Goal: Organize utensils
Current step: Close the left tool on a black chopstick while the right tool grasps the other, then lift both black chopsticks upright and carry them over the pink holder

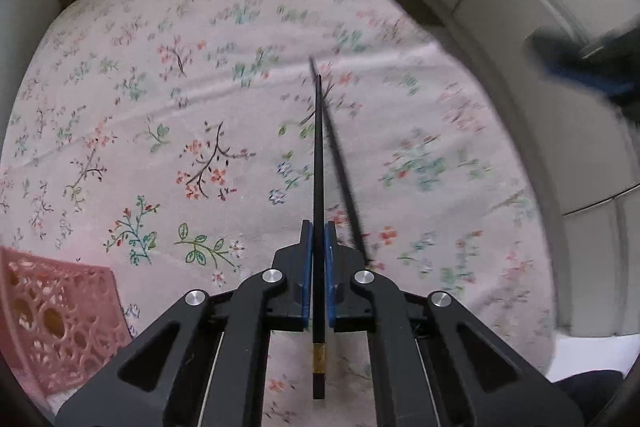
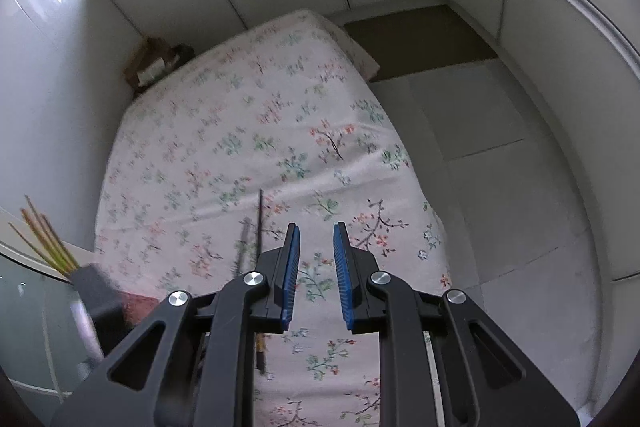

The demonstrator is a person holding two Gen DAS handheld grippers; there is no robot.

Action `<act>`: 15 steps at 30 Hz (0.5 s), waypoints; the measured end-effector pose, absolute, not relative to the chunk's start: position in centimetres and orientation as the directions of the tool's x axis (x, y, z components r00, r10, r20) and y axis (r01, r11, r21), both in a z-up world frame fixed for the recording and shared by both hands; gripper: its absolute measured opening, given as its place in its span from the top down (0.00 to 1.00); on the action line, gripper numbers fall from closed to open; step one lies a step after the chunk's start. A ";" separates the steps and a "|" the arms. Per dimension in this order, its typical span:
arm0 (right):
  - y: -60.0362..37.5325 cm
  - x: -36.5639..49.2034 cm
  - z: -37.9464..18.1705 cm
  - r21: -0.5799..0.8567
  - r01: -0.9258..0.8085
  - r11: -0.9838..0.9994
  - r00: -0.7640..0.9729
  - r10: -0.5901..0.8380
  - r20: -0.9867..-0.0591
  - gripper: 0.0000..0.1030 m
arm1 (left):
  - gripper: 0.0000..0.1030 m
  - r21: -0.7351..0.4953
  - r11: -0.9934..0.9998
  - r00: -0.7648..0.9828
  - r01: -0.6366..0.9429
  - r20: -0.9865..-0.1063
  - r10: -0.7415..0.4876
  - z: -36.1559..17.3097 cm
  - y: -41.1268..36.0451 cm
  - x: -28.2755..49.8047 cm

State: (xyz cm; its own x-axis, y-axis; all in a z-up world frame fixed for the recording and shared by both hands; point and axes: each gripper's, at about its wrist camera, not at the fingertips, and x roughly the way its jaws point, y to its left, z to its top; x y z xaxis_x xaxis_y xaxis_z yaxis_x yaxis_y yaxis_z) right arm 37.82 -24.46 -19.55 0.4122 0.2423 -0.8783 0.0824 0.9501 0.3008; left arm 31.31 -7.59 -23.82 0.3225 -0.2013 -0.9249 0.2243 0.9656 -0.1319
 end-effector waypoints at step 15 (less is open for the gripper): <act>-16.4 40.2 -25.6 0.333 -0.085 0.939 0.198 0.344 -0.918 0.81 | 0.95 -0.251 0.916 0.627 0.313 -0.669 -0.398 -10.4 -4.1 24.2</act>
State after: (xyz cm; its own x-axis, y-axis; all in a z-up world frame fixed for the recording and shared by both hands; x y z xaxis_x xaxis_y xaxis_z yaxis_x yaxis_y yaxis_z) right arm 40.17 -16.35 -25.63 0.1984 0.3437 -0.9179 -0.0854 0.9390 0.3331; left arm 24.25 -4.13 -10.40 0.6275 -0.3978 -0.6693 0.3127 0.9160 -0.2513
